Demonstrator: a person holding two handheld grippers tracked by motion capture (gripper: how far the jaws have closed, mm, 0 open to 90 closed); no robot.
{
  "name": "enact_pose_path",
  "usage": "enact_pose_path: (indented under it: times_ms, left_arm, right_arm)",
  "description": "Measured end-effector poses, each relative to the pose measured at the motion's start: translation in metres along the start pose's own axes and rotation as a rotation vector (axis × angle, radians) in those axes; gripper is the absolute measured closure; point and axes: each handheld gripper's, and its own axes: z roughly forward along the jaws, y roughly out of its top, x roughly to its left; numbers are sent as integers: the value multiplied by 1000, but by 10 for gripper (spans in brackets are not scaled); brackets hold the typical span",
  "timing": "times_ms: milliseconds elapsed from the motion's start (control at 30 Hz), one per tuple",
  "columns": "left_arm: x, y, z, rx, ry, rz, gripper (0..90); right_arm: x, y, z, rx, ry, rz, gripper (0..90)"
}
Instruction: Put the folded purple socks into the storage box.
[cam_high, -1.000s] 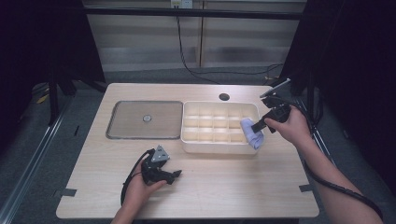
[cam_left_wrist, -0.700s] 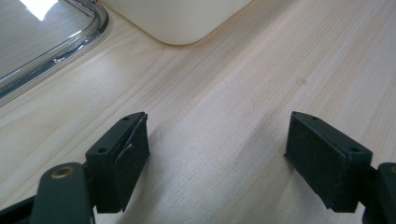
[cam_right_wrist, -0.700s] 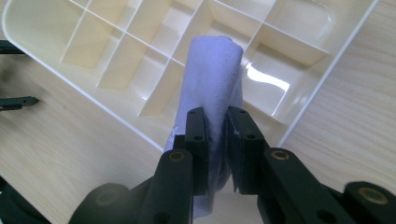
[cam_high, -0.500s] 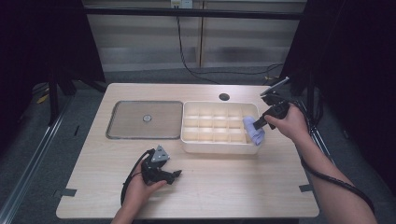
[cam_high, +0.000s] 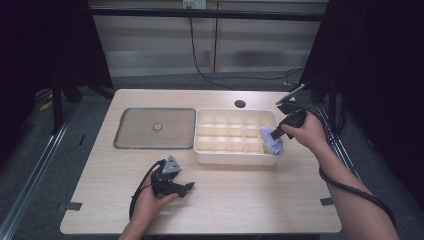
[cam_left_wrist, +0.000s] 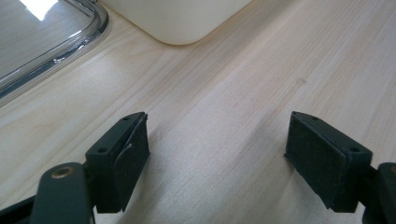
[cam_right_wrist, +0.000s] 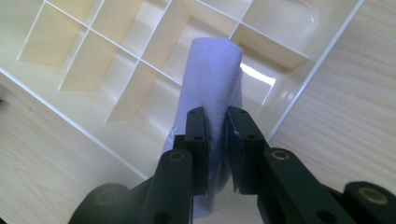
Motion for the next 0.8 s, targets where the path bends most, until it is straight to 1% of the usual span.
enact_pose_path:
  times_ms: [167, 400, 433, 500, 800]
  left_arm:
    - [0, 0, 0, 2, 0, -1, 209]
    - [0, 0, 0, 1, 0, -1, 209]
    - [1, 0, -1, 10, -1, 10, 209]
    - [1, 0, -1, 10, -1, 11, 209]
    - [1, 0, -1, 10, -1, 10, 209]
  right_arm:
    - [1, -1, 4, 15, -4, -9, 793]
    - [0, -3, 8, 17, 0, -31, 793]
    - [0, -3, 8, 27, -1, -29, 793]
    - [0, -3, 10, 20, 1, -39, 792]
    - [1, -6, 14, 30, 4, -53, 792]
